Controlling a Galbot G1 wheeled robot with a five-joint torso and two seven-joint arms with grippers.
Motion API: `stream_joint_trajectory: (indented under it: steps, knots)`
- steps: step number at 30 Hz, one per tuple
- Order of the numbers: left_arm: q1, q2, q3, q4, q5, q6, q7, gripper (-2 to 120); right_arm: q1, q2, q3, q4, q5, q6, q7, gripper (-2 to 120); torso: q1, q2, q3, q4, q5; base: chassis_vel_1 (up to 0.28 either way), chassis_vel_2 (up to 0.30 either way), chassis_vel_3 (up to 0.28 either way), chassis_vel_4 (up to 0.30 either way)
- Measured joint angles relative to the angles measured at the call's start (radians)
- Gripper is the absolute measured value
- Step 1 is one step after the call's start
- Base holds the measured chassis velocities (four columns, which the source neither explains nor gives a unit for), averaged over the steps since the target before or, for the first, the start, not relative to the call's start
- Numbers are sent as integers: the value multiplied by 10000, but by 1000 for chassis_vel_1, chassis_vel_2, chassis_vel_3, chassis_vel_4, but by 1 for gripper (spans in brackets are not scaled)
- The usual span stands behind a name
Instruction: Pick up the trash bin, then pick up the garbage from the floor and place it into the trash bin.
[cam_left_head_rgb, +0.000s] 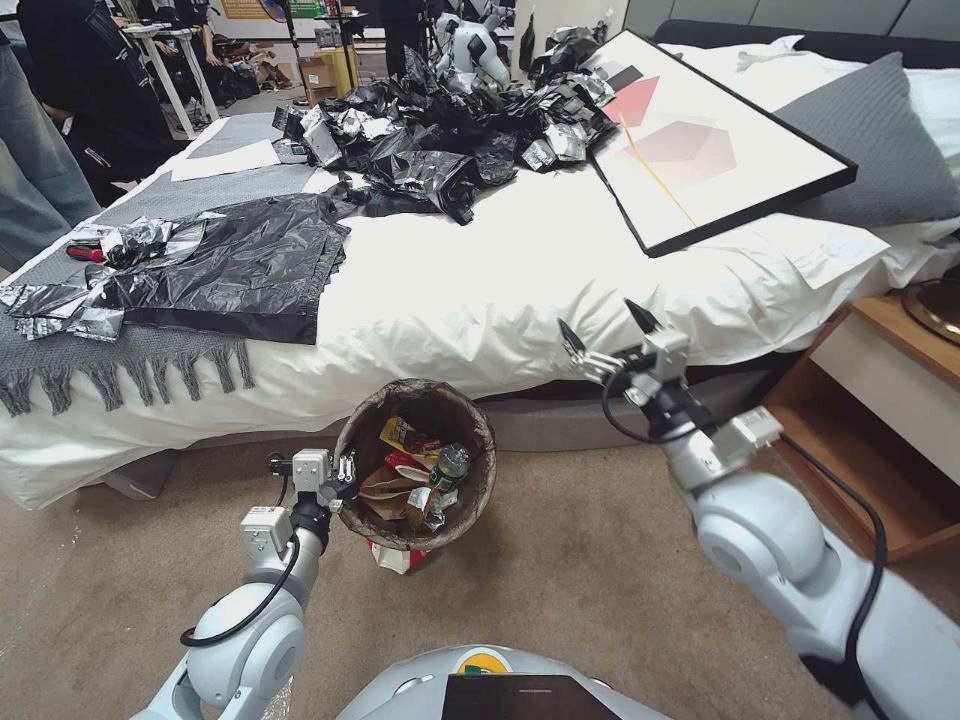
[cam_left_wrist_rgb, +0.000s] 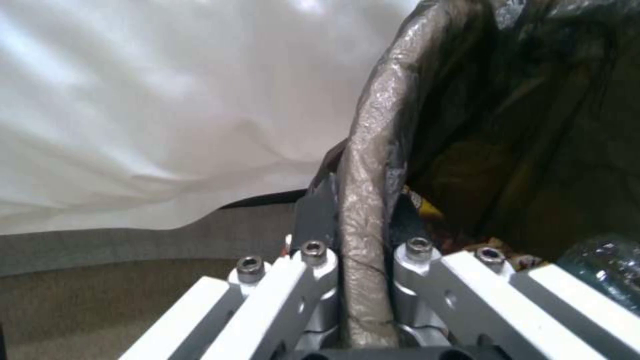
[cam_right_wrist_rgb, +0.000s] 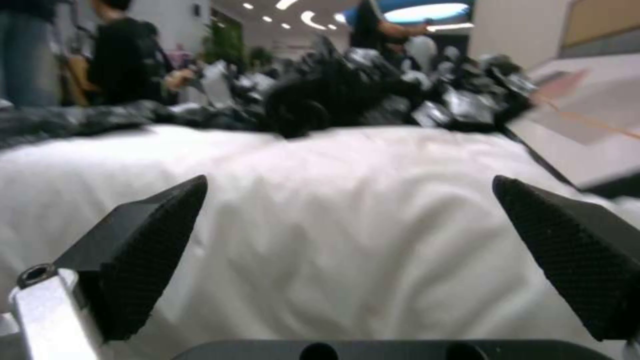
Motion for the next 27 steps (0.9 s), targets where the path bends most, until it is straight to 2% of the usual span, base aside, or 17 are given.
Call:
stream_joint_trajectory:
  steps: [1,2,3,4,5,8,9,12,13,17,21,27]
  knots:
    - [0,0,0,0,0,0,0,4,0,0,0,0,0,0,0,100,0,0,0,0,0,0,0,0,0]
    - [0,-5,-3,10,19,-6,-1,4,-540,177,598,46,-224,-89,63,100,0,0,0,-1,-4,0,0,0,0]
    - [15,-13,-4,34,62,-23,-1,4,-1916,717,1864,107,-904,-223,144,100,1,0,0,-10,6,0,0,0,0]
    - [26,-20,-4,35,80,-29,-1,4,-2617,1032,2363,174,-1240,-239,176,100,0,0,0,-10,4,0,0,0,0]
    - [26,-20,-4,35,80,-29,-1,4,-2617,1032,2363,174,-1240,-239,176,100,0,0,0,-10,4,0,0,0,0]
    - [97,-36,-14,37,149,-42,-16,4,-4867,2241,3447,263,-2780,242,135,100,0,0,0,-8,-1,0,0,0,0]
    - [97,-36,-14,37,149,-42,-16,4,-4867,2241,3447,263,-2780,242,135,100,0,0,0,-8,-1,0,0,0,0]
    - [173,-82,-31,36,182,-50,-26,4,-6217,3279,3549,126,-4201,771,164,100,0,1,0,-7,-1,0,0,0,0]
    - [173,-82,-31,36,182,-50,-26,4,-6217,3279,3549,126,-4201,771,164,100,0,1,0,-7,-1,0,0,0,0]
    - [252,-111,-62,35,201,-75,-33,4,-6827,4425,3593,-52,-5293,1134,214,100,0,1,0,-5,-2,0,0,0,0]
    - [261,-157,-27,36,216,-83,-42,4,-6890,4885,3472,-143,-5623,1232,235,100,0,0,0,-5,-2,0,0,0,0]
    - [263,-180,-9,23,189,-85,-62,4,-6884,5110,3310,-183,-5828,1269,238,100,0,0,0,-5,-2,0,0,0,0]
